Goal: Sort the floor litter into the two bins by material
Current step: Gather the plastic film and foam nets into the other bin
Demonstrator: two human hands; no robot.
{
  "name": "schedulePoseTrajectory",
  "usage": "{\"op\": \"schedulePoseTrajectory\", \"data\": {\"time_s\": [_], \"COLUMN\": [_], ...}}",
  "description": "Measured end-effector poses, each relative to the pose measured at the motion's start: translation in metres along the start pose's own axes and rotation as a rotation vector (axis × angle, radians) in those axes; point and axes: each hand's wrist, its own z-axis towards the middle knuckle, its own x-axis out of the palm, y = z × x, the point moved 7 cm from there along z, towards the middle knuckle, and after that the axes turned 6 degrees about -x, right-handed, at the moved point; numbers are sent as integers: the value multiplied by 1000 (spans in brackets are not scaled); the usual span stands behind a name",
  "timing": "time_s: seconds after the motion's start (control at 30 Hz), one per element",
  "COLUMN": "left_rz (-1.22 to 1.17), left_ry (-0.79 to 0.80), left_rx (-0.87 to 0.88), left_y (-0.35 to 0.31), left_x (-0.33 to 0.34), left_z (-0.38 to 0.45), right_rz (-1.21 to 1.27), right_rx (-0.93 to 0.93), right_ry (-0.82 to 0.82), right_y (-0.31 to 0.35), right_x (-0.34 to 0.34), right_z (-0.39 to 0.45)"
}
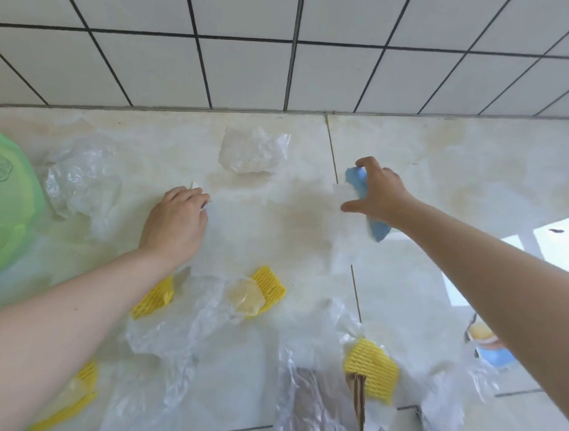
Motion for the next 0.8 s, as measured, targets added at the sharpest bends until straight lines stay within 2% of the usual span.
{"op": "schedulePoseTrajectory", "data": {"time_s": [0.17,0.3,0.5,0.6,0.7,0.77,0.8], "left_rz": [-206,-373,-565,-592,-558,-412,-292], "left_ry": [18,61,249,415,741,911,946], "left_rx": [56,70,43,32,117,239,323], "left_y": [-46,-79,-115,-135,-165,-184,-192], "left_x": [-20,-30,-23,-10,10,25,35], "left_z": [-30,-64,-118,-147,-184,-212,-224], "right_rz": [68,255,252,223,275,344,369], "right_rx": [88,171,261,295,311,302,296], "right_ry": [-69,-125,-79,-13,24,22,15], "right_y": [-7,-19,-56,-79,-100,-110,-115], "right_x": [-17,-25,-17,-7,3,7,9], "right_z": [-51,-98,-174,-212,-245,-265,-275]}}
